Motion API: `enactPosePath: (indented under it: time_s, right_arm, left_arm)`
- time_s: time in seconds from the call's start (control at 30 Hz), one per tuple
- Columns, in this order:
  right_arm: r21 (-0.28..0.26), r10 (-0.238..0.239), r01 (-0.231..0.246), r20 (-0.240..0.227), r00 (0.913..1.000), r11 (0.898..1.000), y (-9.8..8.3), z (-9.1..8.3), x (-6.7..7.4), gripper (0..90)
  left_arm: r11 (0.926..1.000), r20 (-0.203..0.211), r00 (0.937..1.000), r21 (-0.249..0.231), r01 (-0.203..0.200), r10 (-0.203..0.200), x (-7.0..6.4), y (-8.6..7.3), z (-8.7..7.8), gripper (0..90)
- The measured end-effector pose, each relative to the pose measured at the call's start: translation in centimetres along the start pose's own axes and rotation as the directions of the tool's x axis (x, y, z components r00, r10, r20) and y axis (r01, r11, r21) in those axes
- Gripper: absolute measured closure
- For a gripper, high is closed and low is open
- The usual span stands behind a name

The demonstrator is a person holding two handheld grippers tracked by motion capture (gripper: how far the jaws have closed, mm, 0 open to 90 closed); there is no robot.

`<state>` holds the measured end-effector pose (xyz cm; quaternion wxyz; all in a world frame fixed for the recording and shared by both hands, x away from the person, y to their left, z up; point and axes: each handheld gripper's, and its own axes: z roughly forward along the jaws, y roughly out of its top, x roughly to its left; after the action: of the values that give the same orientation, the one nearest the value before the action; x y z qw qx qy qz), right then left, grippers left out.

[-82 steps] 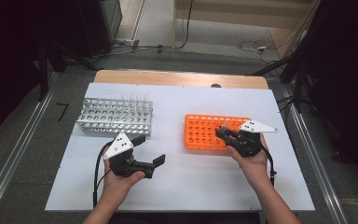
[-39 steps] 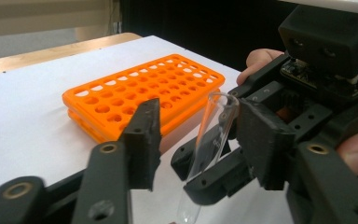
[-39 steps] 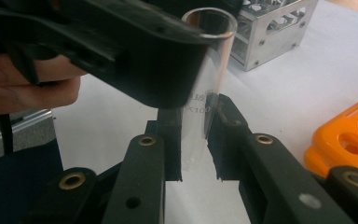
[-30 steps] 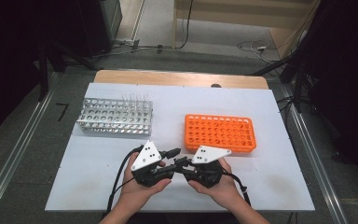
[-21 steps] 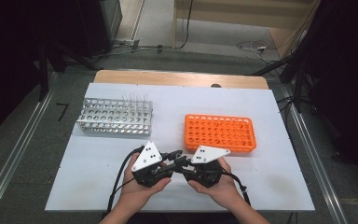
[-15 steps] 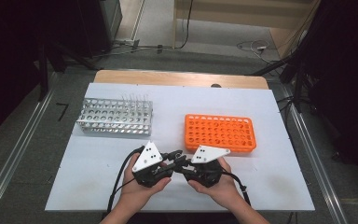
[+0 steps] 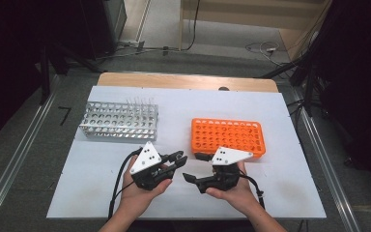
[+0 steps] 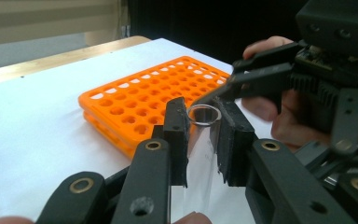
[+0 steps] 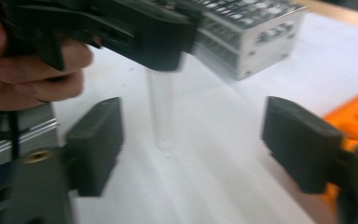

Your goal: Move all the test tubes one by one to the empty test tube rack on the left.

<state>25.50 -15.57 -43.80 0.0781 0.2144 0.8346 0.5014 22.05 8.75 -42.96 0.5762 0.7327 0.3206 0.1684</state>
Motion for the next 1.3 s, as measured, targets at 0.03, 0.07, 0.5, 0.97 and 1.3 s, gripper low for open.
enactPosePath:
  time_s: [0.03, 0.07, 0.5, 0.97, 1.3]
  right_arm:
    - [-0.006, 0.002, -0.002, 0.006, 1.0000, 1.000, -0.1, -0.3, -0.3, 10.8]
    - [-0.014, -0.001, 0.001, 0.015, 0.9999, 1.000, -0.2, -0.6, -0.6, 5.1]
    - [-0.052, 0.058, -0.053, 0.100, 0.9933, 0.997, -2.6, -5.2, -4.0, 0.0]
    - [-0.057, 0.093, -0.084, 0.176, 0.9800, 0.995, -5.3, -8.7, -5.9, 0.0]
    - [-0.075, 0.129, -0.115, 0.224, 0.9661, 0.990, -6.1, -9.9, -7.4, 0.0]
  left_arm:
    - [1.0000, -0.005, 1.0000, 0.000, 0.001, -0.001, 0.2, 0.0, -0.2, 76.4]
    - [0.9999, -0.007, 0.9999, -0.006, 0.008, -0.008, 0.4, 0.1, -0.3, 76.4]
    - [0.9993, -0.149, 0.9888, -0.037, 0.006, -0.012, 4.9, 1.2, -2.8, 76.4]
    - [0.9956, -0.316, 0.9464, -0.084, 0.042, -0.066, 12.4, 3.0, -4.8, 76.4]
    - [0.9915, -0.399, 0.9119, -0.120, 0.050, -0.094, 16.5, 4.5, -5.0, 76.4]
